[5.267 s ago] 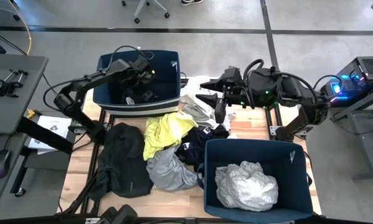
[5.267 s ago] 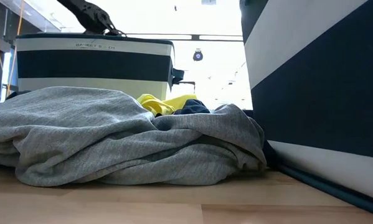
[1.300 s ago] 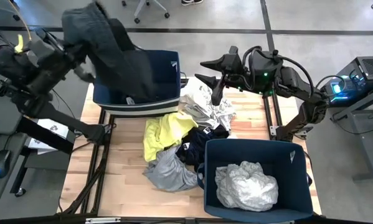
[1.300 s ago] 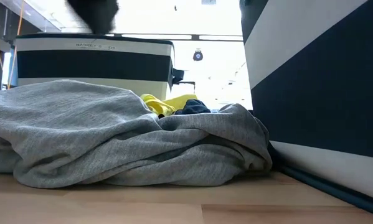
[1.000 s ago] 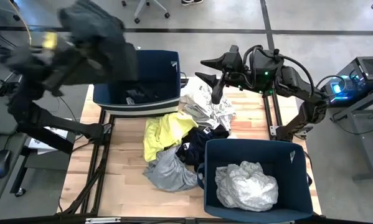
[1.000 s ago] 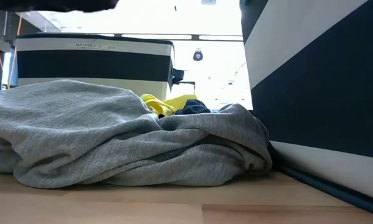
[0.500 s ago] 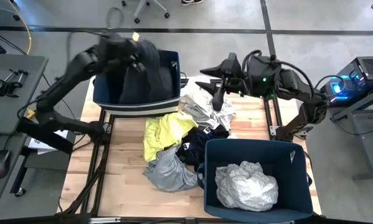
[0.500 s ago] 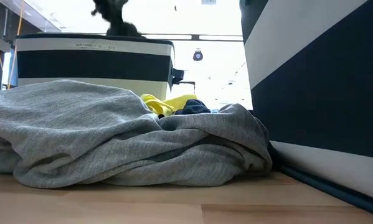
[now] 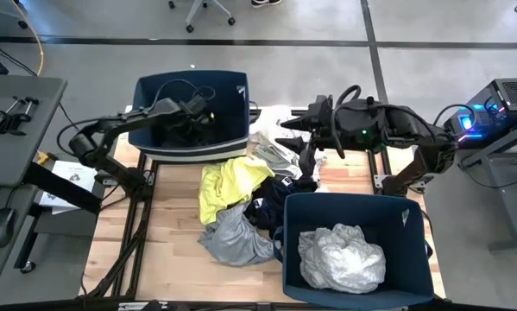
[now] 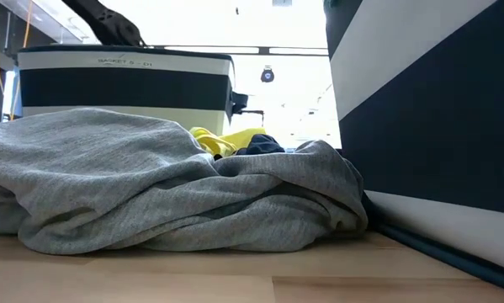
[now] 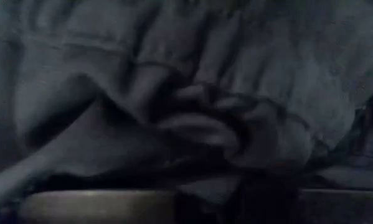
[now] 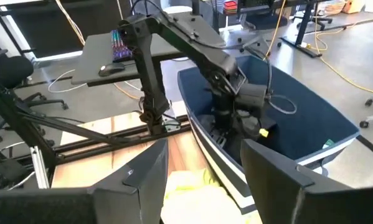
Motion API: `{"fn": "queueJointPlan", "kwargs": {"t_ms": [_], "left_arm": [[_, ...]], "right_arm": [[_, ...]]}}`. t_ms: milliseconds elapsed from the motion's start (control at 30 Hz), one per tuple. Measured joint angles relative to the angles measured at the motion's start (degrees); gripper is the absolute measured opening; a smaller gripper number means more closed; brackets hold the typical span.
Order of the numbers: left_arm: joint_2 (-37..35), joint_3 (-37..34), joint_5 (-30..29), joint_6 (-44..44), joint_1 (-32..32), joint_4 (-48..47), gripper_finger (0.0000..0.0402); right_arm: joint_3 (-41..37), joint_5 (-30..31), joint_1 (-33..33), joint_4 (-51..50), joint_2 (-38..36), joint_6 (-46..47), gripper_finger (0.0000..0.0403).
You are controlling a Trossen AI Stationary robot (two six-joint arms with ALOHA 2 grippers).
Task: Sort clothes
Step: Put the black shorts into the top blue laundry bin
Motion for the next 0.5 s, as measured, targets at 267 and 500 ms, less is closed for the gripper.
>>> {"fn": "queueJointPlan", "kwargs": {"t_ms": [267, 500], "left_arm": [[0.03, 6.13, 6.84, -2.69, 2.95, -6.37, 0.0171], [-3.27, 25.57, 7.16, -4.13, 2.61, -21.26, 0.0229]], "right_arm": [[0.0, 1.31, -0.53, -1.35, 0.01, 0.66, 0.019], [0.02, 4.21, -3.57, -5.6, 1.24, 2.04, 0.019]]}}
